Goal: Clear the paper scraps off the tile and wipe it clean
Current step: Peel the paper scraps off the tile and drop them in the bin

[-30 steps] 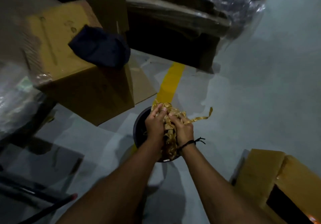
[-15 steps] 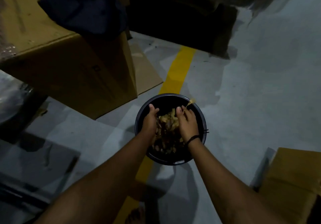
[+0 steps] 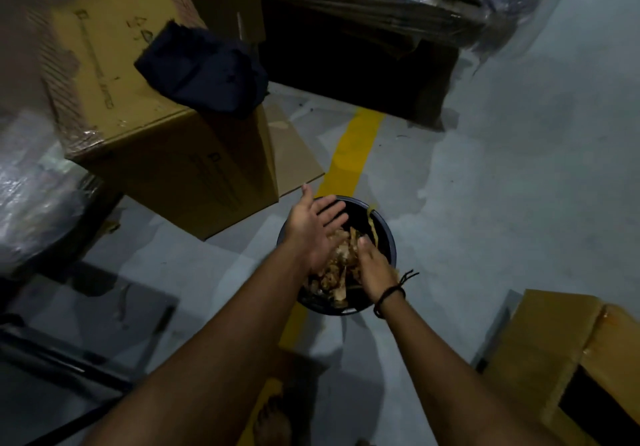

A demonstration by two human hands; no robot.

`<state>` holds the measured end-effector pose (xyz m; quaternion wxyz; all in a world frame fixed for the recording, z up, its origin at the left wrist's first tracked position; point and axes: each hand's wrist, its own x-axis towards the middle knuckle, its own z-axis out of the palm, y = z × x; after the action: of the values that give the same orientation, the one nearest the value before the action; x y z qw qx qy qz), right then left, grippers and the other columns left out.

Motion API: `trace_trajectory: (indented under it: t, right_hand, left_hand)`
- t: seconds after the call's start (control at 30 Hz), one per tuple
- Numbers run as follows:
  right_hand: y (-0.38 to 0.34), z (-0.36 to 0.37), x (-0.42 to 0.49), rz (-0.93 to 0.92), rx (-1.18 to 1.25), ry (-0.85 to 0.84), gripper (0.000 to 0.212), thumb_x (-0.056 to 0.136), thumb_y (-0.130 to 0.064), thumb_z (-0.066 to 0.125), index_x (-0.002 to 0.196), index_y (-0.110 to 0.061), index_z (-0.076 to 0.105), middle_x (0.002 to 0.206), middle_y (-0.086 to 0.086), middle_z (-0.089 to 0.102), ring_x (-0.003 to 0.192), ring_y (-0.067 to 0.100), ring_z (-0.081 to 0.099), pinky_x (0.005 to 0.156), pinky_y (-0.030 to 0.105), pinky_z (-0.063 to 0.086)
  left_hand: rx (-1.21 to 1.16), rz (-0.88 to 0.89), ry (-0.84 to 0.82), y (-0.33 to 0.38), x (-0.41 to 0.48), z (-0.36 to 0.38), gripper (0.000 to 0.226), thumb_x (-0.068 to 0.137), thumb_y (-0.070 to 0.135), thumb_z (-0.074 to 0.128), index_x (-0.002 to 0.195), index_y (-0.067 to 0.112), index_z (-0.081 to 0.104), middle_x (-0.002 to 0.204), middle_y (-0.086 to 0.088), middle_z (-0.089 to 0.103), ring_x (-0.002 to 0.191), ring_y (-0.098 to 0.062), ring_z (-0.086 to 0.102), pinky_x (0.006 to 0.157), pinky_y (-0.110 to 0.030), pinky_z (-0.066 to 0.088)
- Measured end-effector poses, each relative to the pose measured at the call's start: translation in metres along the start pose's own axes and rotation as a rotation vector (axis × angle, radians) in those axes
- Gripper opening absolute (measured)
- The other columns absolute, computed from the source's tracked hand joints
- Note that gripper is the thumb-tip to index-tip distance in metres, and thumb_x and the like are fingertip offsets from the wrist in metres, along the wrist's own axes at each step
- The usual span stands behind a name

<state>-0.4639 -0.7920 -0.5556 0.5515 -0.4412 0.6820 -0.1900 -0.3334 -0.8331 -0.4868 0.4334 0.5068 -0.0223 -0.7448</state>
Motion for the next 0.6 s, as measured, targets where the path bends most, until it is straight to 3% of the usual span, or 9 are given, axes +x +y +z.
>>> trace_trajectory:
  t: [0.1, 0.2, 0.33, 0.47, 0.6]
  right_hand:
    - [-0.038, -0.015, -0.032, -0.070, 0.096, 0.012, 0.055, 0.101, -0.049, 0.031, 0.149, -0.022, 0.032, 0.154, 0.000, 0.034, 0.141, 0.019, 0.032, 0.115, 0.034, 0.026]
    - [-0.083, -0.031, -0.072, -0.091, 0.206, 0.009, 0.054, 0.100, -0.050, 0.032, 0.144, -0.020, 0.042, 0.148, 0.002, 0.044, 0.135, 0.017, 0.041, 0.114, 0.038, 0.032]
    - [-0.142, -0.056, -0.136, -0.047, 0.323, -0.005, 0.078, 0.084, -0.075, 0.035, 0.136, -0.018, 0.052, 0.140, 0.003, 0.053, 0.126, 0.018, 0.050, 0.111, 0.044, 0.038]
    - [-0.206, -0.077, -0.208, -0.029, 0.438, -0.045, 0.060, 0.100, -0.052, 0.028, 0.135, -0.008, 0.049, 0.135, 0.010, 0.054, 0.118, 0.022, 0.053, 0.105, 0.040, 0.041]
    - [-0.266, -0.077, -0.288, -0.083, 0.432, -0.124, 0.062, 0.100, -0.053, 0.028, 0.138, -0.008, 0.046, 0.133, 0.011, 0.055, 0.120, 0.025, 0.055, 0.101, 0.041, 0.044]
  left_hand:
    - [0.056, -0.003, 0.001, 0.003, -0.038, 0.021, 0.072, 0.095, 0.062, 0.021, 0.139, 0.010, 0.042, 0.144, -0.013, 0.045, 0.132, -0.032, 0.041, 0.106, -0.045, 0.034]
    - [0.069, -0.009, -0.012, 0.011, -0.090, 0.047, 0.071, 0.096, 0.060, 0.020, 0.139, 0.009, 0.043, 0.143, -0.014, 0.046, 0.132, -0.031, 0.042, 0.101, -0.041, 0.036]
    - [0.094, 0.060, 0.030, 0.037, -0.177, 0.078, 0.068, 0.097, 0.058, 0.022, 0.136, 0.008, 0.045, 0.142, -0.014, 0.048, 0.131, -0.031, 0.044, 0.106, -0.043, 0.037]
    - [0.150, 0.172, 0.086, 0.068, -0.274, 0.100, 0.066, 0.097, 0.055, 0.024, 0.137, 0.007, 0.046, 0.140, -0.012, 0.050, 0.130, -0.029, 0.045, 0.106, -0.041, 0.036]
    - [0.192, 0.330, 0.132, 0.091, -0.369, 0.103, 0.061, 0.099, 0.052, 0.024, 0.133, 0.008, 0.048, 0.140, -0.010, 0.049, 0.131, -0.025, 0.045, 0.111, -0.042, 0.032]
